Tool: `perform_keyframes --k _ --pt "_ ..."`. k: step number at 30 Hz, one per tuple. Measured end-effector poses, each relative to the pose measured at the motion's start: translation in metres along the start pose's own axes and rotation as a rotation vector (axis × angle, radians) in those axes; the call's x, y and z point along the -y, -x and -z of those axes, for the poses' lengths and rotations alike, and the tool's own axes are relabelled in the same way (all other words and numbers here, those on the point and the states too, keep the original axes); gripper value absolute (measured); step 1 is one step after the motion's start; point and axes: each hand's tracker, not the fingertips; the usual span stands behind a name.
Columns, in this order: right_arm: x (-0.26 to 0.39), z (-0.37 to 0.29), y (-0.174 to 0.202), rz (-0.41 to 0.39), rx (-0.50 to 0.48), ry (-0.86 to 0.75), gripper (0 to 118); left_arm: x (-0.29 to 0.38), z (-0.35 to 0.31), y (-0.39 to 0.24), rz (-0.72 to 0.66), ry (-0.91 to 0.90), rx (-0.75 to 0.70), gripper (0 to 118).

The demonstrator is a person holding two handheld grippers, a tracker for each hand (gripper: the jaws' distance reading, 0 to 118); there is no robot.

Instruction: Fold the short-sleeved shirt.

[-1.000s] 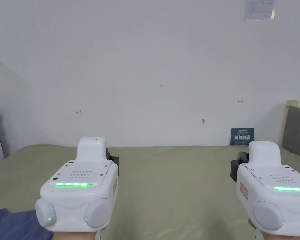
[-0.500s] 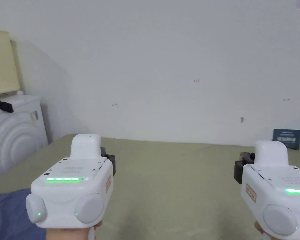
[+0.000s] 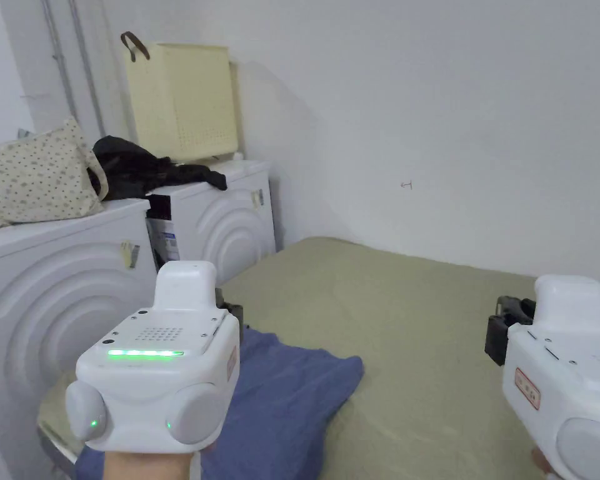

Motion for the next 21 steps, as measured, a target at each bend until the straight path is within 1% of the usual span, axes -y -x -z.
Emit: perform_keyframes --k 6,14,17,21 --pt "0.012 0.008 0.005 -0.019 -0.021 0.023 1 0.003 0.009 0.002 -0.011 0.009 -0.008 0" --pt "0.018 0.014 0.003 -0.011 -0.02 0.043 1 0.007 0.027 0.007 -0.025 0.039 -0.012 0" --pt "0.025 0.017 0.003 -0.019 -0.024 0.058 1 0.015 0.045 0.008 -0.032 0.071 -0.008 0" --pt "0.04 0.025 0.003 -0.029 -0.027 0.089 1 0.035 0.093 0.007 -0.044 0.182 0.019 0"
